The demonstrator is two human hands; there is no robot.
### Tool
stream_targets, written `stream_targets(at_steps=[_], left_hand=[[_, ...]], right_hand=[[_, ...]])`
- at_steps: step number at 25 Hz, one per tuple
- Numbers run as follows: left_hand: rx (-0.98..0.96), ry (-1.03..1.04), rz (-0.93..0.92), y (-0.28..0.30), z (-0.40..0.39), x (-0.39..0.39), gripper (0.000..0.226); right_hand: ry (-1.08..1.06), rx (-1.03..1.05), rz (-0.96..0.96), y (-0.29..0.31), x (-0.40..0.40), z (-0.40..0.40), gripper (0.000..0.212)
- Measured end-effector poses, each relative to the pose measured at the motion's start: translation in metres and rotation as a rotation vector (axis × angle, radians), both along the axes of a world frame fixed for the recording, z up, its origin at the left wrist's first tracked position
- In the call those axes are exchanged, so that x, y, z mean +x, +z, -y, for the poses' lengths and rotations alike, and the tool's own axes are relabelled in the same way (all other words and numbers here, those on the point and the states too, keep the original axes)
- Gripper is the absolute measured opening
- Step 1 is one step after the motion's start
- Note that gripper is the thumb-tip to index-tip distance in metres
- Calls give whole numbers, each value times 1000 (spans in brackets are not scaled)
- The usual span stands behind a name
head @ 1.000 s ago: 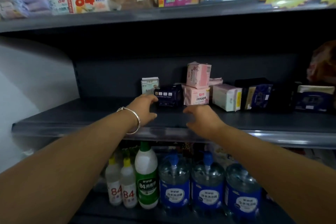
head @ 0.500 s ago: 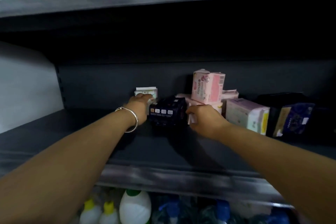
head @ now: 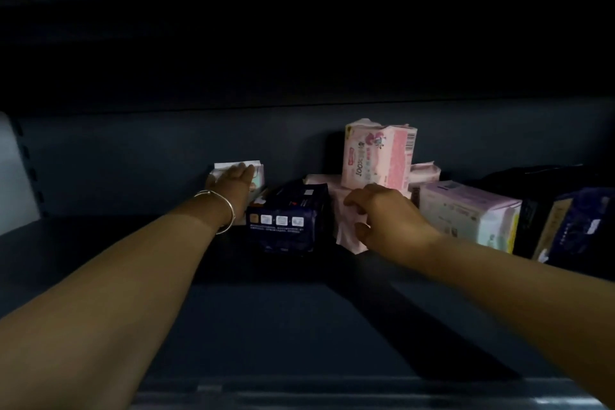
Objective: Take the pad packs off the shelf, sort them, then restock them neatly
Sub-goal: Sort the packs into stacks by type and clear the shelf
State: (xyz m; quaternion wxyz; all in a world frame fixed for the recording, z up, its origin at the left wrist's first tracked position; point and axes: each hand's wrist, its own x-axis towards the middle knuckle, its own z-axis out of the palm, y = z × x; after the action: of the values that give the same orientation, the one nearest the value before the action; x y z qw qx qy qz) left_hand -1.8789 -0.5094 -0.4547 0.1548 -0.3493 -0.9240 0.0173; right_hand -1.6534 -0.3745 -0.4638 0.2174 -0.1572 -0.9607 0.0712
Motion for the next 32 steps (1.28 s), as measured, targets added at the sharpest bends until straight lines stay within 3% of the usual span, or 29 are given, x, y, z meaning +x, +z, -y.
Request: stream_targets(at_steps=[6,10,13,16,20,24,26,29,32], left_hand=[[58,64,-277,-1,1,-5,59],[102,59,-174,-5,3,-4,69],[41,100,-281,-7,7,-2,90],[7,172,-342,-10,8,0,79],[114,136,-252,-18,9,5,75],[34,196,-362,-27,19,14,73],[47,213,-326,-25,21,18,65],[141,237,-221,-10,30,29,72],[243,242,-242,5,46,42,78]], right_hand=[[19,47,-43,-8,-8,4,46],[16,49,-28,-10,-2,6,45],[7,59,-15,-11,10,5,45],[-22,77,10,-15,24,0,46],[-66,126,78,-17,41,-7,46],[-107,188,110,-16,52,-10,45],[-150,241,118,-12,56,-11,42],[-296,396,109,1,68,-14,36],[-512,405,184,9,77,-25,45]])
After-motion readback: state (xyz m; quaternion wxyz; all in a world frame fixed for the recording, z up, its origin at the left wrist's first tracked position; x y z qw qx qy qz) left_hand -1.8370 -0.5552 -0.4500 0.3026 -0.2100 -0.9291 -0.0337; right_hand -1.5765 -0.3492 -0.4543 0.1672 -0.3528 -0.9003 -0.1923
